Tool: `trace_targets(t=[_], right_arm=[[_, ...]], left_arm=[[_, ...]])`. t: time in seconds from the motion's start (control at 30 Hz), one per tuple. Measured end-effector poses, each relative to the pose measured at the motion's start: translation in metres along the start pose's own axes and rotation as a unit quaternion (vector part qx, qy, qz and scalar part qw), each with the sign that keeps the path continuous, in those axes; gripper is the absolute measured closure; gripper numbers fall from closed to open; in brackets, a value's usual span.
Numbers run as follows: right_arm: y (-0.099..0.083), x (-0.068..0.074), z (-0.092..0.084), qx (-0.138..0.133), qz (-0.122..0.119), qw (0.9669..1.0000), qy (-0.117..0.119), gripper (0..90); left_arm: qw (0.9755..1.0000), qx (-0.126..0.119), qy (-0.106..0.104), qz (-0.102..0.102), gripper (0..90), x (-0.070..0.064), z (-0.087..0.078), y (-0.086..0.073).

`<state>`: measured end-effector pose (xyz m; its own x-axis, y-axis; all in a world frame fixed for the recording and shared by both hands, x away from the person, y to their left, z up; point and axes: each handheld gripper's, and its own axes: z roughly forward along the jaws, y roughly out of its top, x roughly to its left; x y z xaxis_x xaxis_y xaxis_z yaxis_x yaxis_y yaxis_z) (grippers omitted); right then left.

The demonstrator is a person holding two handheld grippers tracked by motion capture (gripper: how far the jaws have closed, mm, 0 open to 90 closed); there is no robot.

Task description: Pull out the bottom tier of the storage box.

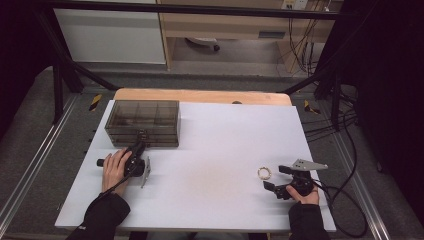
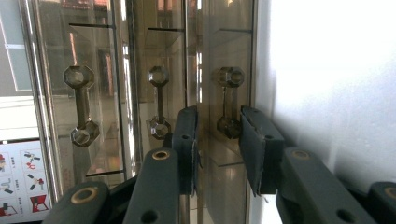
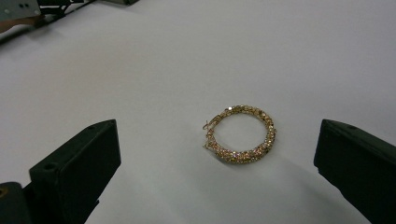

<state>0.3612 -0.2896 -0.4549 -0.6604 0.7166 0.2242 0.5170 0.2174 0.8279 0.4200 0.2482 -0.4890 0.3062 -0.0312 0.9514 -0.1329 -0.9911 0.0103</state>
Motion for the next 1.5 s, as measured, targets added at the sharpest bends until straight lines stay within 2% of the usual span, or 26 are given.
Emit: trace_targets(t=[0.27,1.5], right_arm=[[0.0,0.0,0.0,0.0,0.001,1.0,0.0,1.0],[0.0,0.0,0.001,0.004,-0.001,1.0,-0.003,1.1]], left_arm=[[1.0,-0.007,0.0,-0.003,68.7,0.0,-0.001,-0.001],[0.9999,-0.01,0.001,-0.014,68.8,-0.005,-0.014,0.001]])
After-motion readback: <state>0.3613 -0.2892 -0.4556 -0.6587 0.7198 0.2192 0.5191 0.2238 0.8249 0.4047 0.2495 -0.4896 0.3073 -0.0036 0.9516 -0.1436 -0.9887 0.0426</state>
